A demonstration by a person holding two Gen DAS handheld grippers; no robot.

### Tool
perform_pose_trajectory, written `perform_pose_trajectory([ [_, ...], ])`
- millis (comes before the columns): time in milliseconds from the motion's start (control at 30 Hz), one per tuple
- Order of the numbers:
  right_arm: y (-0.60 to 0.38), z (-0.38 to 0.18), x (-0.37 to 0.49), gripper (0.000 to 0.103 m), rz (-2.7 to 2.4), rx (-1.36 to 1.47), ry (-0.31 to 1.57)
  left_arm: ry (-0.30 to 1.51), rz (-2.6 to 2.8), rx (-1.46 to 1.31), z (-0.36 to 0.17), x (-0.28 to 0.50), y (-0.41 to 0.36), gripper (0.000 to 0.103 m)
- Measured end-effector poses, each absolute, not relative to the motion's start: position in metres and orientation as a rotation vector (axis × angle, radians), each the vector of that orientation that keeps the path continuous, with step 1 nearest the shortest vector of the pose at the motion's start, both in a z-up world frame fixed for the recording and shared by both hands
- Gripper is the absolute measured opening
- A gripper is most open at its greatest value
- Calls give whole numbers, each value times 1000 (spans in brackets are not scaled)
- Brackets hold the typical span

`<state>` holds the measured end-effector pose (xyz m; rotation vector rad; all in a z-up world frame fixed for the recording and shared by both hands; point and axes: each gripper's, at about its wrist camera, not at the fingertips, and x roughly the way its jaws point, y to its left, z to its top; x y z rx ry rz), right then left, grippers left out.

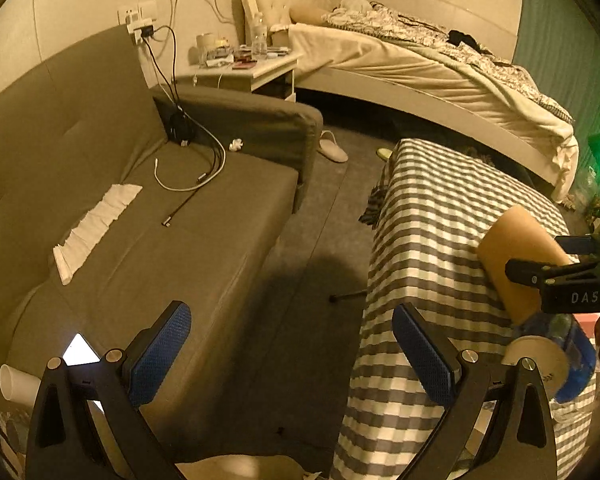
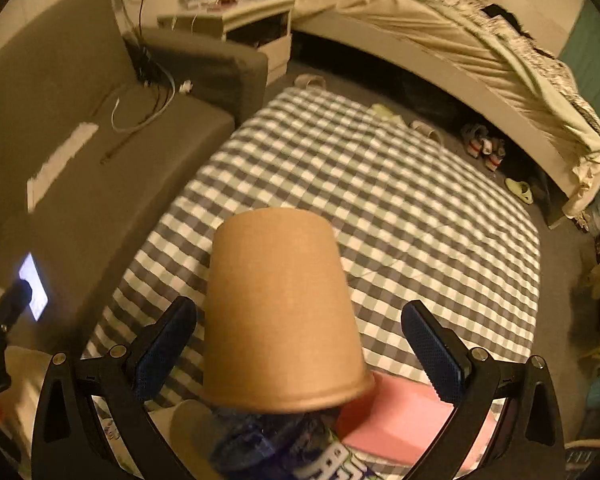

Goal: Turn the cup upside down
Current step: 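Grasp the brown kraft cup with the right gripper and lift it, then carry the brown cup toward the left gripper, rotating it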

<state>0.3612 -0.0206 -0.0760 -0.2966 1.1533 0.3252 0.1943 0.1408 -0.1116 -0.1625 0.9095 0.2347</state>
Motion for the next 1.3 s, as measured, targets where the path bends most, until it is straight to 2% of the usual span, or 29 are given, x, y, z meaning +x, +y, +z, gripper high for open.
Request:
perform_pose_trajectory([
  [100, -16, -89, 365, 101, 326, -343, 1194, 922, 227, -170, -116, 197, 142, 103],
  [167, -13, -94, 367, 94, 320, -370, 1202, 926, 222, -171, -117, 197, 143, 103],
  [233, -11, -98, 371, 82, 326, -363, 1219, 928, 222, -172, -117, 197, 143, 103],
  [267, -12, -98, 370, 80, 333, -356, 1229, 925, 223, -173, -117, 197, 143, 103],
  [467, -7, -81, 371, 80, 308, -356, 1173, 896, 227, -174, -102, 189, 142, 103],
  [733, -13, 13, 344, 80, 253, -319, 1013, 816, 218, -149, -50, 159, 131, 103],
  [833, -24, 51, 313, 80, 235, -294, 977, 778, 209, -138, -30, 139, 123, 103],
  [967, -40, 73, 265, 80, 183, -258, 980, 754, 188, -138, -16, 109, 116, 103],
  [1133, -60, 56, 201, 80, 125, -194, 1037, 758, 146, -114, -18, 75, 100, 103],
  [1300, -76, -3, 145, 80, 69, -133, 1134, 783, 90, -90, -34, 51, 79, 103],
])
